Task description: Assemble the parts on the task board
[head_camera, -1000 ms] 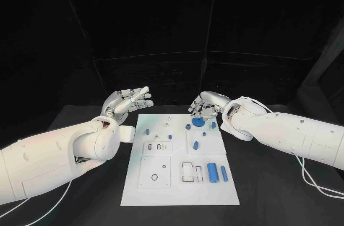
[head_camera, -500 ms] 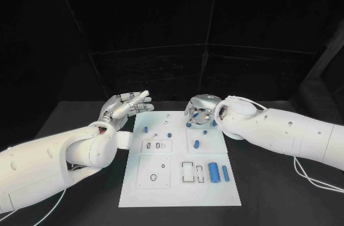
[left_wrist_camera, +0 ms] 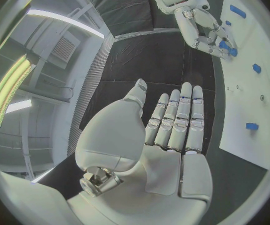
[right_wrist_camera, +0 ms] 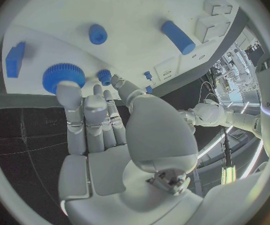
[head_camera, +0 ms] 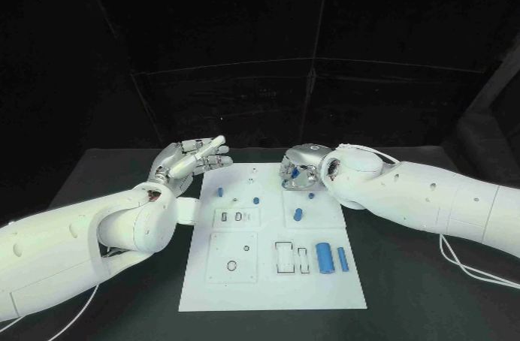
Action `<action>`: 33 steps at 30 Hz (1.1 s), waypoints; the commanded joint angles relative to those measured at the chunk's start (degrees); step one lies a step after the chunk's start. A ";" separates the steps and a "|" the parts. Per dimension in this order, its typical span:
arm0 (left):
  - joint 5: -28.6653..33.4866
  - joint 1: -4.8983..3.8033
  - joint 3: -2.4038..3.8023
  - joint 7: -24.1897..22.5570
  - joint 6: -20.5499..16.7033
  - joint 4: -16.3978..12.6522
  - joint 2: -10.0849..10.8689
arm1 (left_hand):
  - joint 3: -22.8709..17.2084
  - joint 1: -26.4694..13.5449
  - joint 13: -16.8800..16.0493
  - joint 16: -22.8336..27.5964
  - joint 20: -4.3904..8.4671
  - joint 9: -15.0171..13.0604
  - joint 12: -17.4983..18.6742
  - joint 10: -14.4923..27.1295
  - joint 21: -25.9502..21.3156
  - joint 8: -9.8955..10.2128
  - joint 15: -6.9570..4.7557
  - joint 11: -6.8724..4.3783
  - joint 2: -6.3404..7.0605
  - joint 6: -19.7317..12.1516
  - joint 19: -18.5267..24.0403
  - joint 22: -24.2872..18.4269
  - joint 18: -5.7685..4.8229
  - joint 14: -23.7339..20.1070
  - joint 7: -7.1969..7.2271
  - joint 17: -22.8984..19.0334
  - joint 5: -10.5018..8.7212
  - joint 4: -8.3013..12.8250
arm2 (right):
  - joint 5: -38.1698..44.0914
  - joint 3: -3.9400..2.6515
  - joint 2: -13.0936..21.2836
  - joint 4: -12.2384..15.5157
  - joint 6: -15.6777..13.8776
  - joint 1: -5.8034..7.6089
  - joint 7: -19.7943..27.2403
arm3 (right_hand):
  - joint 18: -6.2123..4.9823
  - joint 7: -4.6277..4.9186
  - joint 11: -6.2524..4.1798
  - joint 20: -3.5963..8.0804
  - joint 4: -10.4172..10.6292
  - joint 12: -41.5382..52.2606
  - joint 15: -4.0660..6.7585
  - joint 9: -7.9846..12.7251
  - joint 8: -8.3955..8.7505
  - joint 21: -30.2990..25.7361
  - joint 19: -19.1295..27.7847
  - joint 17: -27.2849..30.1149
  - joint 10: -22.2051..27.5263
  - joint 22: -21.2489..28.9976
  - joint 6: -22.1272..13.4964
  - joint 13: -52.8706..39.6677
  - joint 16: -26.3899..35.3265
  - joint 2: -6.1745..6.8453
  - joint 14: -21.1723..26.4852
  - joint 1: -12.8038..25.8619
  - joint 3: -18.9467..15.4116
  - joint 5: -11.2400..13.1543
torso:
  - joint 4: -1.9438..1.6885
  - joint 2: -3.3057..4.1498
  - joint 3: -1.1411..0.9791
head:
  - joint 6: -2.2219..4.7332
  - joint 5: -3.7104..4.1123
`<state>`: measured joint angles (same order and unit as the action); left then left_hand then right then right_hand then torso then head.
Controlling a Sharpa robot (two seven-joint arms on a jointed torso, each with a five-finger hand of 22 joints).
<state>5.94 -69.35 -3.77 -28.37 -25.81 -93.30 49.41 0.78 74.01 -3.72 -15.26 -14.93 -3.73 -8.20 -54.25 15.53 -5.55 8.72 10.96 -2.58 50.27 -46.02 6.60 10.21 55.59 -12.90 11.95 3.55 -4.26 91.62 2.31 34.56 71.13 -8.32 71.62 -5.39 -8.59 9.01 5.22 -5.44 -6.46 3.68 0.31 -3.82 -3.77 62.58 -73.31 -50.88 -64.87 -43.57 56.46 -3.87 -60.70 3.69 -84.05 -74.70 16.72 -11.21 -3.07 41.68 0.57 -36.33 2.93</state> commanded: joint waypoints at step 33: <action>-0.06 -0.43 0.06 0.26 1.57 -0.24 0.33 | 0.38 0.74 0.08 0.37 -0.37 0.07 0.38 0.44 -0.35 0.31 0.10 0.16 -0.20 -0.60 -0.19 -0.11 0.26 -0.51 -0.84 0.11 0.05 0.18 | -1.93 -0.05 -0.30 0.20 -11.79 0.15 2.17 | 1.55 -0.32 -0.82 0.09 0.69 1.03 0.27 -0.58 -1.37 7.73 -0.86 -4.62 -5.28 -9.02 5.10 -0.39 -5.24 -1.77 -0.92 -3.19 8.84 2.83 | -0.18 0.93 -0.19 | 0.37 -0.34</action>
<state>5.96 -69.63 -3.76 -27.87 -25.35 -93.41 49.70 0.94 74.24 -3.74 -15.26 -14.93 -3.74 -8.20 -54.16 15.54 -5.56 8.92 11.05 -2.81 50.05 -46.02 6.57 10.20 55.39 -12.68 12.00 3.55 -4.11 91.54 2.31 34.24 70.90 -12.09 71.61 -5.33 -7.54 8.67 4.29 -5.41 -5.76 4.58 0.31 -4.47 -4.95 70.12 -73.73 -55.42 -69.73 -52.54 61.07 -4.22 -65.62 2.08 -84.05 -77.38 25.17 -8.64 -3.21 42.57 0.34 -36.17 2.71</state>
